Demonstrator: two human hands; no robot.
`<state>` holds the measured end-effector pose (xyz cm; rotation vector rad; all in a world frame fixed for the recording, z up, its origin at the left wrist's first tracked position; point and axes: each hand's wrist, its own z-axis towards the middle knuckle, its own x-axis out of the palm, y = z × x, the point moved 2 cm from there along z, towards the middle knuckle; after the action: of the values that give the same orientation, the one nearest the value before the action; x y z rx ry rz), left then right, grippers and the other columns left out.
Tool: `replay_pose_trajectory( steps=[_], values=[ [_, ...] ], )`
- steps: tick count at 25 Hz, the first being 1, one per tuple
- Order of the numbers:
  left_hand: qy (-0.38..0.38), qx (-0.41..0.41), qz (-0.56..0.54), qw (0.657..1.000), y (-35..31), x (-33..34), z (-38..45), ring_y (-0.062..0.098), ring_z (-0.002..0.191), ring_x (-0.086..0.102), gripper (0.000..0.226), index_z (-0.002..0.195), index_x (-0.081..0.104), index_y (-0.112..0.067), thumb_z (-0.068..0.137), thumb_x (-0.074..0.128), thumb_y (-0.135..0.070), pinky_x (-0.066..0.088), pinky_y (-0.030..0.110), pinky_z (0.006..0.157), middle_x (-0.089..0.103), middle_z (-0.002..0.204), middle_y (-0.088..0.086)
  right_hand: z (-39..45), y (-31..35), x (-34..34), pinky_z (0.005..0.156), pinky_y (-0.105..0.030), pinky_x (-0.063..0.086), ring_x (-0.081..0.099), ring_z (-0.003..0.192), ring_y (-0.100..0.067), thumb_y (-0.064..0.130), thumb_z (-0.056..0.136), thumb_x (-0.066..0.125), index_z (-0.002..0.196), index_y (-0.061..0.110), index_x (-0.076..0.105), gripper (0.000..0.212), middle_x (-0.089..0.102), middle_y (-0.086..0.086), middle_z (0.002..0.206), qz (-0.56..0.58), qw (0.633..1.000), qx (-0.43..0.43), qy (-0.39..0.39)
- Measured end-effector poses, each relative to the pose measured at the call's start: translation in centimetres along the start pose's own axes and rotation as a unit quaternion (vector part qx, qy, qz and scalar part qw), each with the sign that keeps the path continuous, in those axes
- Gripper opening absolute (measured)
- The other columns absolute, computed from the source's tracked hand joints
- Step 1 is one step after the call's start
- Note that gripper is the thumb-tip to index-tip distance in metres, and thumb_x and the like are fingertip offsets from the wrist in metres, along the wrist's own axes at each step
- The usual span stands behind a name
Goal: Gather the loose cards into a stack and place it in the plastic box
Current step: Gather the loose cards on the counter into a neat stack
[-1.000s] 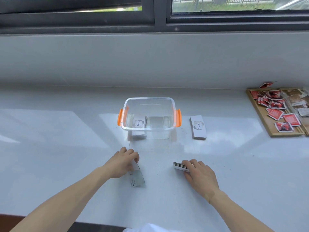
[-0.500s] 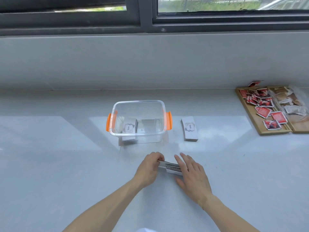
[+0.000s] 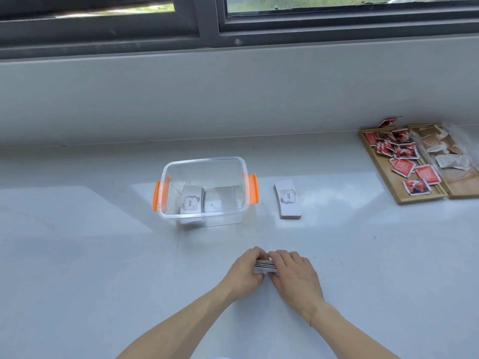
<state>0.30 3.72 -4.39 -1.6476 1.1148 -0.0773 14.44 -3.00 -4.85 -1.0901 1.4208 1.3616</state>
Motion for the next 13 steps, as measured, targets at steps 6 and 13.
replay_pose_trajectory(
  steps=[6, 13],
  values=[
    [-0.099, -0.067, -0.086, 0.989, -0.2, 1.0, -0.7, 0.015, 0.077, 0.057, 0.028, 0.092, 0.049, -0.027, 0.076, 0.061, -0.007, 0.045, 0.029, 0.069, 0.062, 0.084, -0.005, 0.1, 0.1, -0.7, 0.062, -0.031, 0.043, 0.054, 0.077, -0.019, 0.03, 0.083, 0.067, 0.099, 0.035, 0.057, 0.02, 0.059, 0.012, 0.082, 0.053, 0.997, 0.046, 0.023],
    [-0.152, 0.075, -0.044, 0.985, -2.7, -2.8, -1.8, 0.006, 0.104, 0.057, 0.041, 0.115, 0.06, -0.024, 0.085, 0.057, 0.004, 0.046, 0.022, 0.09, 0.061, 0.112, -0.006, 1.8, 1.2, -2.7, 0.059, -0.033, 0.045, 0.057, 0.081, -0.015, 0.042, 0.077, 0.072, 0.083, 0.04, 0.064, 0.009, 0.066, 0.0, 0.077, 0.42, 0.883, 0.202, 0.049]
  ],
)
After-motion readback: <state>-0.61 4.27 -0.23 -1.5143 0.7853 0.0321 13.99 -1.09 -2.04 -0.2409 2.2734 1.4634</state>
